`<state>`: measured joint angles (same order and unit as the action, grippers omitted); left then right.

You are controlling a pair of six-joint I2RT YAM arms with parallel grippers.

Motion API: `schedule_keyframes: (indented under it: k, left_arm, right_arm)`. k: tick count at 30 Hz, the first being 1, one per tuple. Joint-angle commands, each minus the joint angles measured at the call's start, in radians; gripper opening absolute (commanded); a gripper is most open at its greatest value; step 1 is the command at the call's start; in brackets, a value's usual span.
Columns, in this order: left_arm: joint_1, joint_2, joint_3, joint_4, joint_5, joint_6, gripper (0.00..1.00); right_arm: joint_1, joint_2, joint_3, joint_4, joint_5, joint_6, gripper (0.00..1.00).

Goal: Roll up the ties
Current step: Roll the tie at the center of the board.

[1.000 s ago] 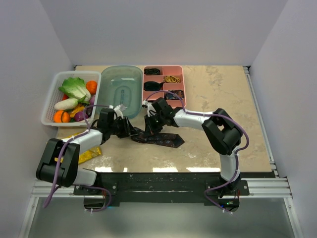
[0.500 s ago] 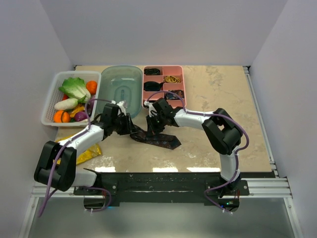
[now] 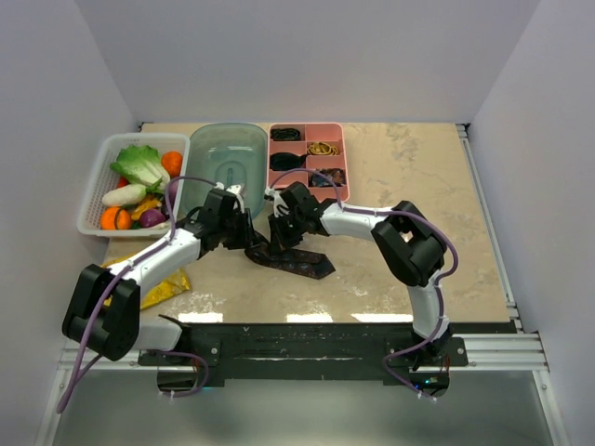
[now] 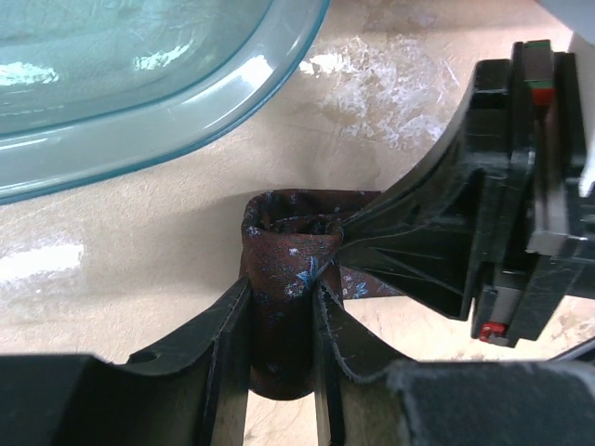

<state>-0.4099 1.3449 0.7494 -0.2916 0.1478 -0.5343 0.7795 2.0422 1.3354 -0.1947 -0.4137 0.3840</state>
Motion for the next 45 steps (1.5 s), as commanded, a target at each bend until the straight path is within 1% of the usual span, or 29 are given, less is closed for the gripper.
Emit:
schedule_keyframes:
  k: [1,5,6,8,11,25,31,45]
  left_arm:
    - [-0.029,-0.023,0.065,-0.027,-0.043,0.019,0.03]
    - [-0.05,-0.015,0.103,-0.092,-0.143,0.037,0.01]
    - [-0.056,-0.012,0.108,-0.104,-0.145,0.037,0.01]
    - [-0.061,-0.01,0.123,-0.133,-0.213,0.037,0.0]
    - [-0.066,-0.01,0.134,-0.158,-0.257,0.034,0.0]
    - [-0.075,-0.01,0.18,-0.288,-0.418,0.028,0.0]
    - [-0.079,-0.006,0.194,-0.322,-0.474,0.02,0.0]
    - [-0.115,0.06,0.249,-0.419,-0.606,0.007,0.0]
  right_arm:
    - [0.017,-0.005,0.051,0.031,-0.017,0.015,0.0]
    - [0.015,-0.034,0.036,0.015,0.01,0.007,0.0]
    - [0.014,-0.042,0.033,0.009,0.016,0.007,0.0]
    - [0.009,-0.062,0.025,0.008,0.019,0.006,0.0]
    - [-0.002,-0.082,0.018,0.009,0.019,0.007,0.0]
    - [-0.063,-0.137,-0.012,-0.006,0.027,-0.005,0.0]
    - [-0.069,-0.149,-0.027,-0.005,0.026,-0.005,0.0]
    - [-0.086,-0.16,-0.039,-0.017,0.038,-0.016,0.0]
